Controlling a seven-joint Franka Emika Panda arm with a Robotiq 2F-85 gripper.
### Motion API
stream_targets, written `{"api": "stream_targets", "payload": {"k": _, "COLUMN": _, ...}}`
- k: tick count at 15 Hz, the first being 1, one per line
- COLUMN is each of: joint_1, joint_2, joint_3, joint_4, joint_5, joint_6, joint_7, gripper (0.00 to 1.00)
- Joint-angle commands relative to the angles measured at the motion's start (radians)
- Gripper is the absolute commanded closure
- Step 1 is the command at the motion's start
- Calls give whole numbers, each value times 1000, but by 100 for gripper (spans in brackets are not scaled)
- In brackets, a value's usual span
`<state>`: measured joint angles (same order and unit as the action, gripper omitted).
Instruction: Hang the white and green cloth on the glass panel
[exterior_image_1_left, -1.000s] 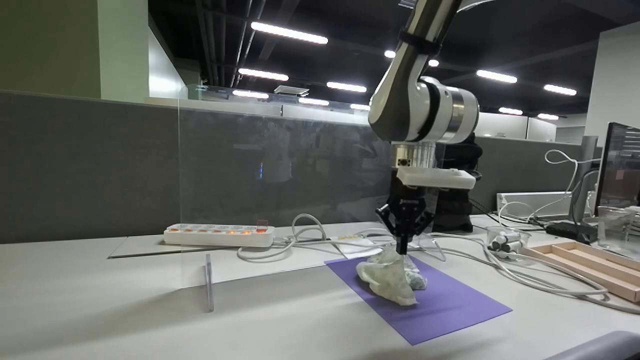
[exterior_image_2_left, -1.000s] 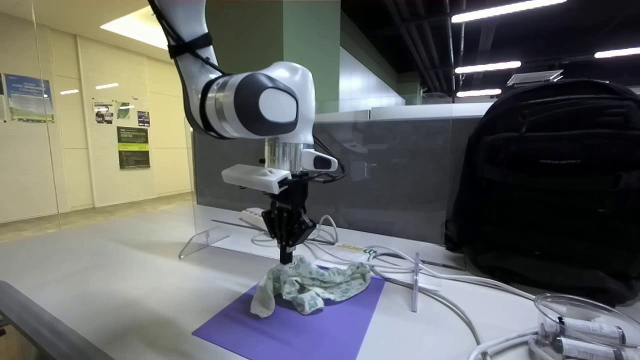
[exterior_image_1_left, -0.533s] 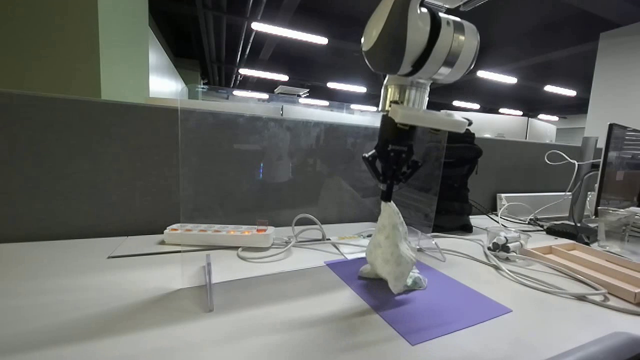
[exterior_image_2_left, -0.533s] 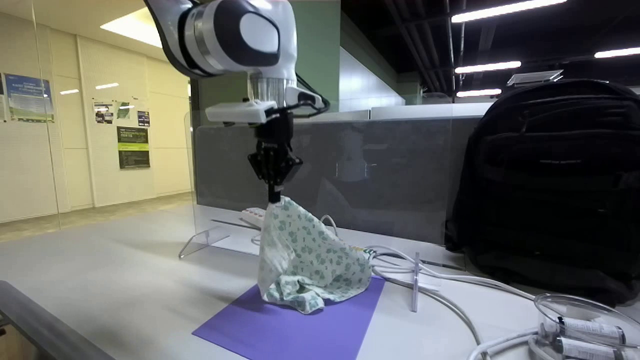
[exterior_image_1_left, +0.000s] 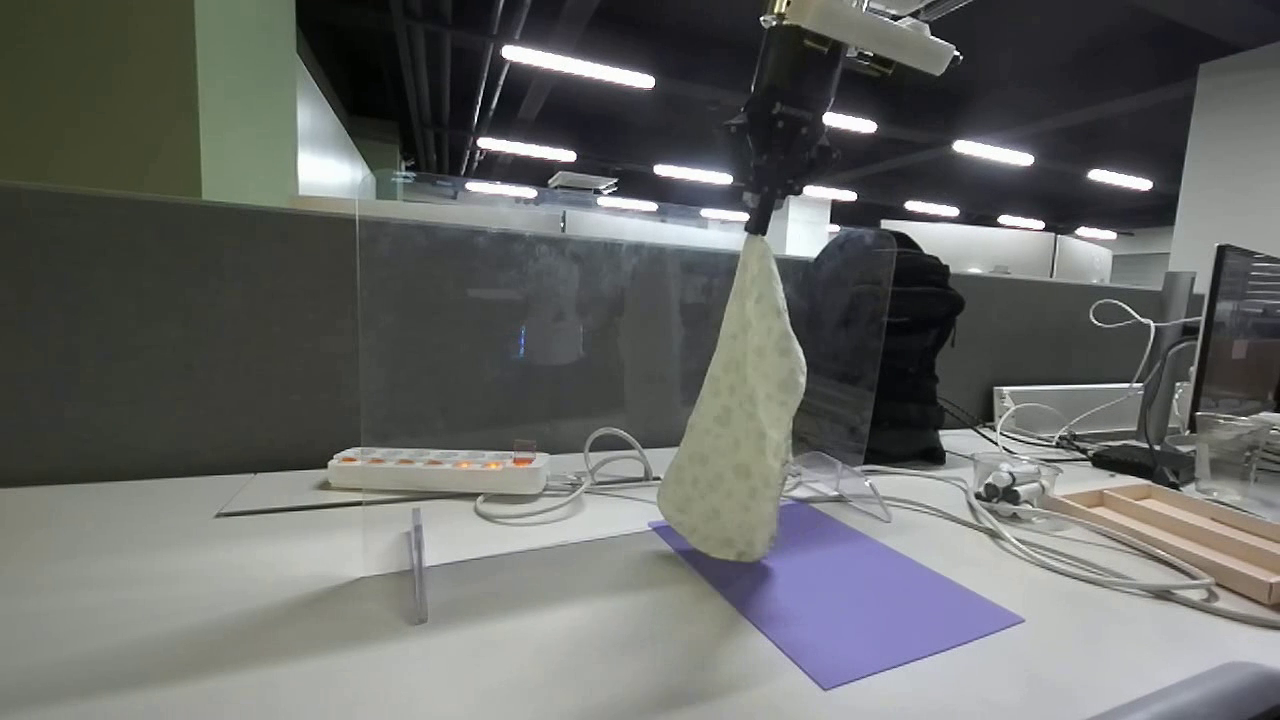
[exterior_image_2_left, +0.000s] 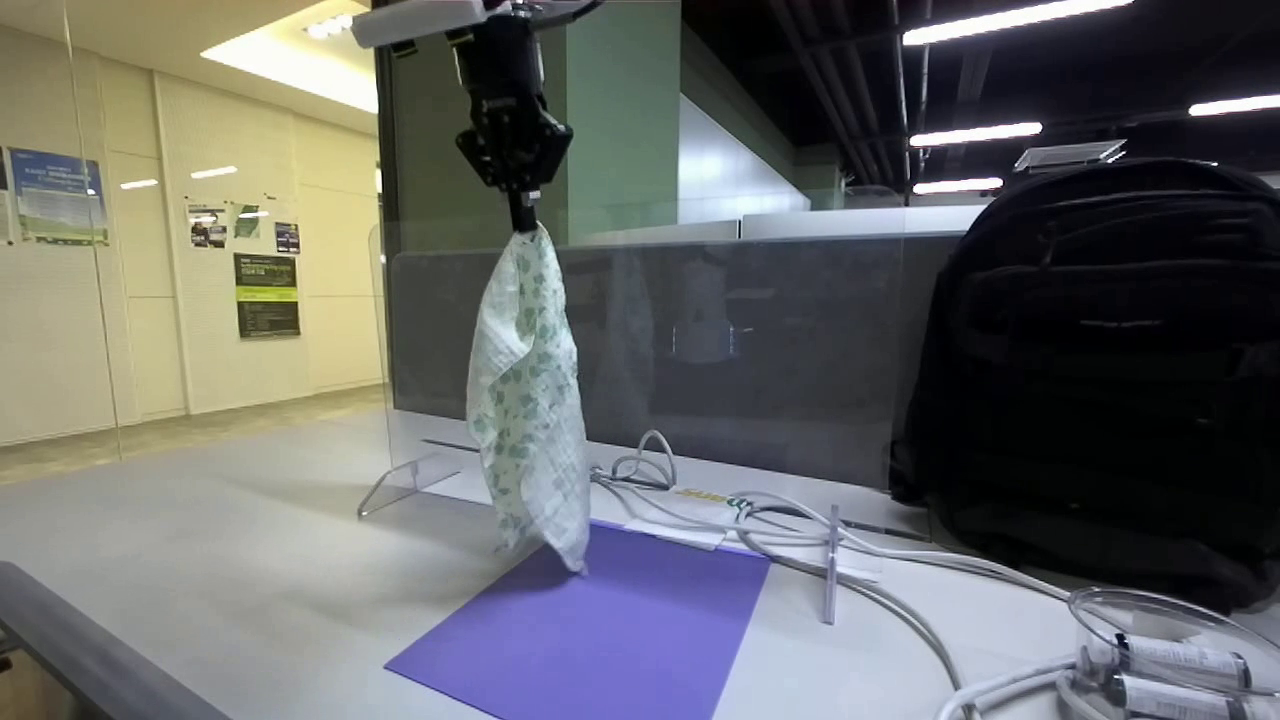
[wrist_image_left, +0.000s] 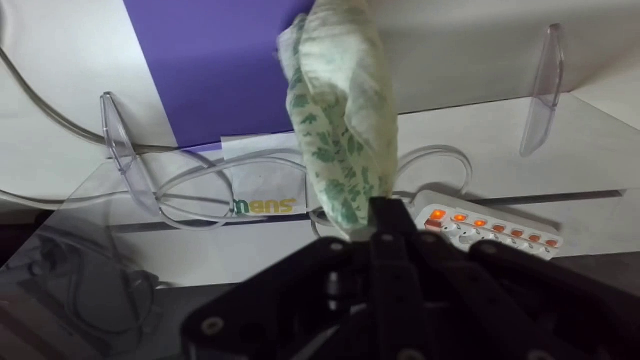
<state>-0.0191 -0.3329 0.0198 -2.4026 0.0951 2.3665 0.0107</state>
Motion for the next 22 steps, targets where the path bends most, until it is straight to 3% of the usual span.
{"api": "stream_targets", "payload": {"k": 1, "joint_1": 10, "joint_2": 5, "joint_3": -10, "joint_4": -3, "joint_5": -5, "joint_6": -1, "joint_7": 3, "gripper": 99}}
{"api": "stream_targets", "payload": {"k": 6, "joint_1": 10, "joint_2": 69, "joint_3": 4, "joint_4": -38, "joint_5": 17, "joint_6": 73, "joint_7": 72, "gripper": 100}}
{"api": "stream_targets", "payload": {"k": 16, "joint_1": 54, "joint_2": 91, "joint_3": 27, "joint_4": 90, "joint_5": 122, "joint_6": 189, "joint_7": 156, "gripper": 100}}
{"api": "stream_targets", "payload": {"k": 22, "joint_1": 60, "joint_2": 115, "joint_3": 37, "joint_4": 203, "joint_5": 144, "joint_6": 371, "joint_7": 195, "gripper": 100}}
